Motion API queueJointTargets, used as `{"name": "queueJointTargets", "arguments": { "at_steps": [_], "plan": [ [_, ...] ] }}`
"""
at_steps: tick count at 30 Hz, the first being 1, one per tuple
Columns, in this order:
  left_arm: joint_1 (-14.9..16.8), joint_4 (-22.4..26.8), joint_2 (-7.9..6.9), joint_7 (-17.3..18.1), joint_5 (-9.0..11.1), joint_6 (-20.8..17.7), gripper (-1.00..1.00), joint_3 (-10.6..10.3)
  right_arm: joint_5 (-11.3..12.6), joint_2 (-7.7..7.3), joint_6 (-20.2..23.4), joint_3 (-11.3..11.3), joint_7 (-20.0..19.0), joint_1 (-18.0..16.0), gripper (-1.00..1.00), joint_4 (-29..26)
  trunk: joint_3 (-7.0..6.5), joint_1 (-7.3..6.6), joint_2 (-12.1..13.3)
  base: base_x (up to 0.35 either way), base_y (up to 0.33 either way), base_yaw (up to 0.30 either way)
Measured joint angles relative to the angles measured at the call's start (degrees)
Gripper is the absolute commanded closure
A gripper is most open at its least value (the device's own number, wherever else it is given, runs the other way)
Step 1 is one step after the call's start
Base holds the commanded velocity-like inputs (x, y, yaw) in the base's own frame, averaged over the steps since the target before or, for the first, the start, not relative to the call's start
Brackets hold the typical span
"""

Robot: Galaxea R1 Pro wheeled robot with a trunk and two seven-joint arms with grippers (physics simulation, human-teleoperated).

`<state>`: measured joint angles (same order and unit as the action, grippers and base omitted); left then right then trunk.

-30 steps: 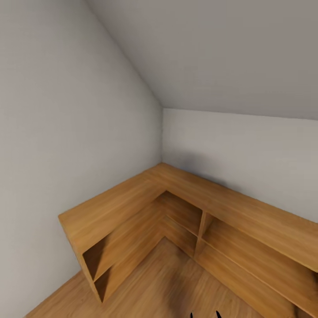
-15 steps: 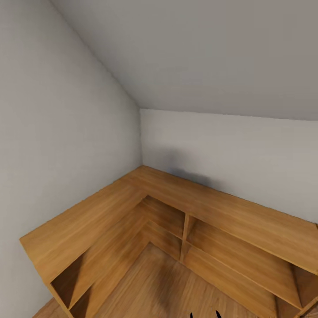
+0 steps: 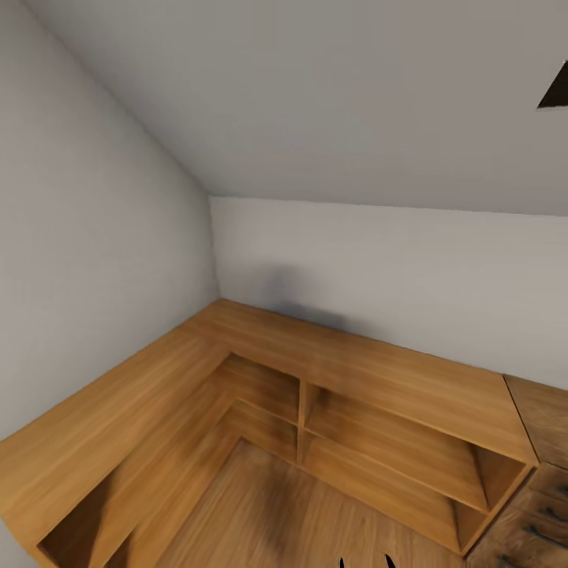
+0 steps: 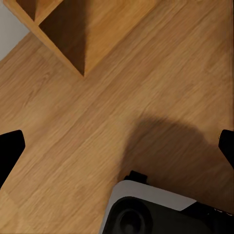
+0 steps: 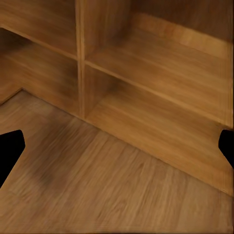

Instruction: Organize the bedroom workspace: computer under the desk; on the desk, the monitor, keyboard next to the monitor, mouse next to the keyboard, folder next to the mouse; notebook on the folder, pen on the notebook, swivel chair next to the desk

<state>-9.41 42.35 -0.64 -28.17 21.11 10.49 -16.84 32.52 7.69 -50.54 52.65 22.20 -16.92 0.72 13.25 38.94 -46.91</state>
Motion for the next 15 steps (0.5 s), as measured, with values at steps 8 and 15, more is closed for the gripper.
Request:
{"name": "queueJointTargets", "arguments": {
  "at_steps": [8,15],
  "plan": [
    [0.00,-0.02,-0.01,0.01,0.00,0.00,-1.00,0.00,0.00,0.00,0.01,-0.04,0.01,0.00,-1.00,0.00,-0.20,0.00,0.00,0.001,0.000,-0.293],
    [0.00,-0.01,0.00,0.00,0.00,0.00,-1.00,0.01,0.01,0.00,-0.01,0.00,0.01,0.00,-1.00,0.00,-0.37,-0.02,0.00,0.149,0.040,-0.293]
  ]
}}
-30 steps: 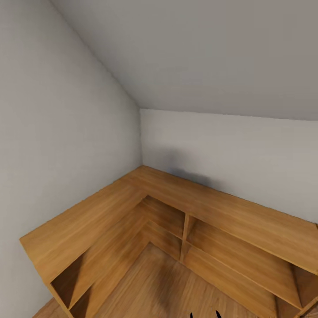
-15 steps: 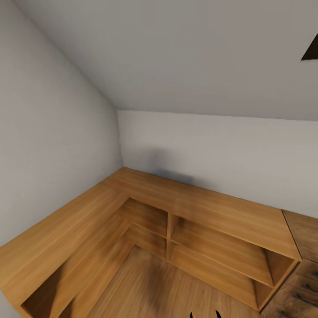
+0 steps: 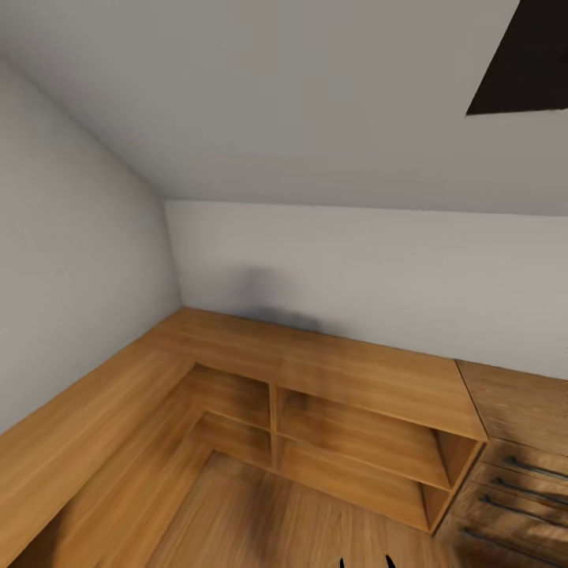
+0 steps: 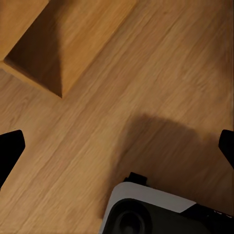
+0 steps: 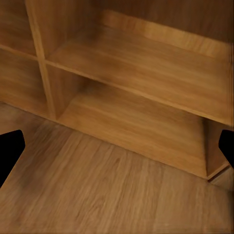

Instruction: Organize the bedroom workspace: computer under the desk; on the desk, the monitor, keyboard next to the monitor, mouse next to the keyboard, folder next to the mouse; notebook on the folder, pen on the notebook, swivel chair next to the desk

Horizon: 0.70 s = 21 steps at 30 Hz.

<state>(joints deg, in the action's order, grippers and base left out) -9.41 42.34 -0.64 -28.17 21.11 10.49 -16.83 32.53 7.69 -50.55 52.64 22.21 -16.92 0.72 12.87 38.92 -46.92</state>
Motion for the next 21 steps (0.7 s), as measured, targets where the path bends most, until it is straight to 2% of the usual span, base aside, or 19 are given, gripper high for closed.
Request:
{"name": "queueJointTargets", "arguments": {
  "at_steps": [13,21],
  "plan": [
    [0.00,-0.03,0.00,0.00,-0.08,0.00,-1.00,0.00,0.00,0.00,0.02,0.01,-0.04,0.00,-1.00,0.00,-0.33,-0.01,0.00,0.307,0.086,-0.293],
    [0.00,-0.06,0.00,0.00,-0.04,0.00,-1.00,-0.01,0.00,0.00,0.07,0.01,-0.03,0.02,-1.00,0.00,-0.54,0.00,0.00,0.288,0.011,-0.293]
  ]
}}
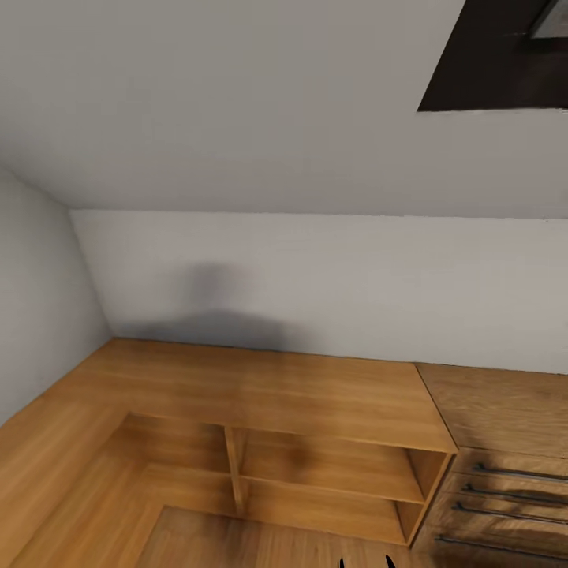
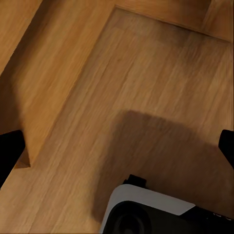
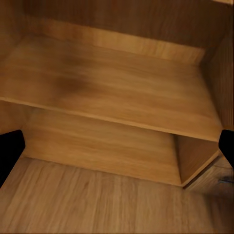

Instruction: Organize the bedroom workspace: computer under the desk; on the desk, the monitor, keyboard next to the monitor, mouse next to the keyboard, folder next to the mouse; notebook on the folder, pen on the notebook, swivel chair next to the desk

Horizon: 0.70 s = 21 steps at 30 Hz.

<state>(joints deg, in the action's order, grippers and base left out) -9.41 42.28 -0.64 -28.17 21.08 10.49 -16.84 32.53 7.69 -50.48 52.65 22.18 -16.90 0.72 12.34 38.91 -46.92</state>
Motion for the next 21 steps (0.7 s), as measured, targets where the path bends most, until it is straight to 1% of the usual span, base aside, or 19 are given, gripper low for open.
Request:
{"name": "queueJointTargets", "arguments": {
  "at_steps": [6,12,21],
  "plan": [
    [0.00,0.00,0.00,0.00,0.03,0.00,-1.00,0.00,0.04,0.00,1.18,0.02,-0.03,-0.02,-1.00,-0.03,-0.08,0.02,0.00,0.093,0.001,-0.294],
    [0.00,0.00,0.00,0.00,0.04,0.00,-1.00,0.00,0.17,0.12,5.37,0.04,-0.09,-0.03,-1.00,-0.39,0.01,0.03,0.01,0.019,0.000,-0.273],
    [0.00,-0.01,-0.02,0.01,0.04,0.00,-1.00,0.01,0.20,0.18,6.66,-0.05,-0.10,-0.03,-1.00,-0.55,0.56,0.03,0.01,0.002,0.000,-0.222]
  ]
}}
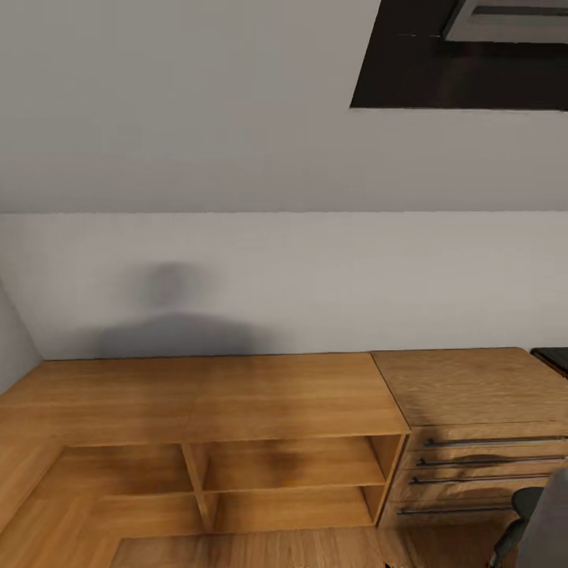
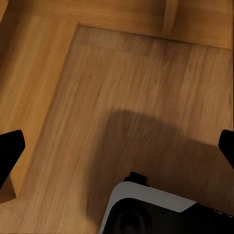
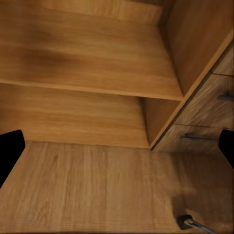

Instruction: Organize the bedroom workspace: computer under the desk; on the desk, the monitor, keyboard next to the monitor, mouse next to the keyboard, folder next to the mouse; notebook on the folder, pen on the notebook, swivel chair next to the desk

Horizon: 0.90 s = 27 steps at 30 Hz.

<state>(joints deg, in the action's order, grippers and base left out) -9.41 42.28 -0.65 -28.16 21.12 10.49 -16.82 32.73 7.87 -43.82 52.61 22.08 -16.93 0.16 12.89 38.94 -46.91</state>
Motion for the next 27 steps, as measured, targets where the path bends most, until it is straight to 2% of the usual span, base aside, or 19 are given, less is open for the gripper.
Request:
{"name": "queueJointTargets", "arguments": {
  "at_steps": [6,16,27],
  "plan": [
    [0.00,0.01,-0.01,0.00,0.00,0.00,-1.00,0.01,0.01,-0.01,0.06,-0.01,-0.01,0.02,-1.00,-0.02,0.41,0.00,0.00,0.012,0.066,-0.214],
    [0.00,0.01,-0.01,-0.01,0.00,0.00,-1.00,0.01,0.02,0.01,0.07,-0.01,-0.01,0.01,-1.00,-0.03,0.99,-0.01,0.00,0.101,0.205,-0.234],
    [0.00,-0.02,0.01,0.00,0.00,0.00,-1.00,-0.01,-0.02,0.00,0.06,0.07,-0.01,0.00,-1.00,-0.01,1.20,0.00,0.00,0.016,0.031,-0.277]
  ]
}}
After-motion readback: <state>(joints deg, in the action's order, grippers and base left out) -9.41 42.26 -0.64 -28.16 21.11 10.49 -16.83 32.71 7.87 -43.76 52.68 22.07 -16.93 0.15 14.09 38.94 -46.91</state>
